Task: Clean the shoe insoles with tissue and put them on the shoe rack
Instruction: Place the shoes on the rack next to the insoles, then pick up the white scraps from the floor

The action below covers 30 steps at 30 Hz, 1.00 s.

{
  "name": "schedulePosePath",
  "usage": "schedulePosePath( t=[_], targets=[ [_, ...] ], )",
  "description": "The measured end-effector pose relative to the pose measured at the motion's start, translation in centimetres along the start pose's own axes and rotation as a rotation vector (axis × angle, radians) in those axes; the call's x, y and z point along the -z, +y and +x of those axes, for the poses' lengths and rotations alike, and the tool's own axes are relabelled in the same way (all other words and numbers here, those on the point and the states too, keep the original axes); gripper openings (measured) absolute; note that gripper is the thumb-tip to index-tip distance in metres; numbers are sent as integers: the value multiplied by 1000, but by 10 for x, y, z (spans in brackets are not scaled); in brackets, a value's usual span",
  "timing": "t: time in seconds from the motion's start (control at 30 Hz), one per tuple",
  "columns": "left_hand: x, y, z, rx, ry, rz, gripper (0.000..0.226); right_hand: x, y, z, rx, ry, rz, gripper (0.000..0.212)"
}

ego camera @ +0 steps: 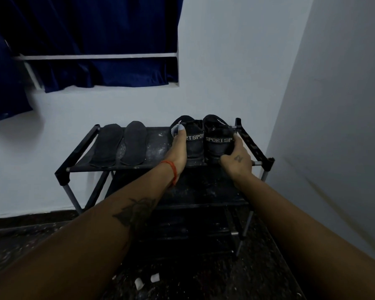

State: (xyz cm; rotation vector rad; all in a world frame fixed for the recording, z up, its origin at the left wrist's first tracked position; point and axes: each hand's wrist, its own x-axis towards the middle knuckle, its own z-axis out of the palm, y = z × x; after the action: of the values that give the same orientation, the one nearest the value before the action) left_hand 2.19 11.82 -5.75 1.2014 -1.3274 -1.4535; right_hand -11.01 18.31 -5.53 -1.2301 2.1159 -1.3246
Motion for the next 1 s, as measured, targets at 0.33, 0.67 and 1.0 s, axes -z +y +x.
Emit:
schedulePosePath(
  t=[0.33, 0.67, 1.0],
  targets=[
    [7, 6, -55, -188, 82, 201, 79, 3, -2, -25, 93, 58, 70, 80],
    [34, -49, -127, -382, 252, 366, 68, -26, 13, -113, 178, 58, 150, 70],
    [111, -184, -145, -206, 274, 542, 72, -128, 108, -185, 99, -204, 49, 73]
  ],
)
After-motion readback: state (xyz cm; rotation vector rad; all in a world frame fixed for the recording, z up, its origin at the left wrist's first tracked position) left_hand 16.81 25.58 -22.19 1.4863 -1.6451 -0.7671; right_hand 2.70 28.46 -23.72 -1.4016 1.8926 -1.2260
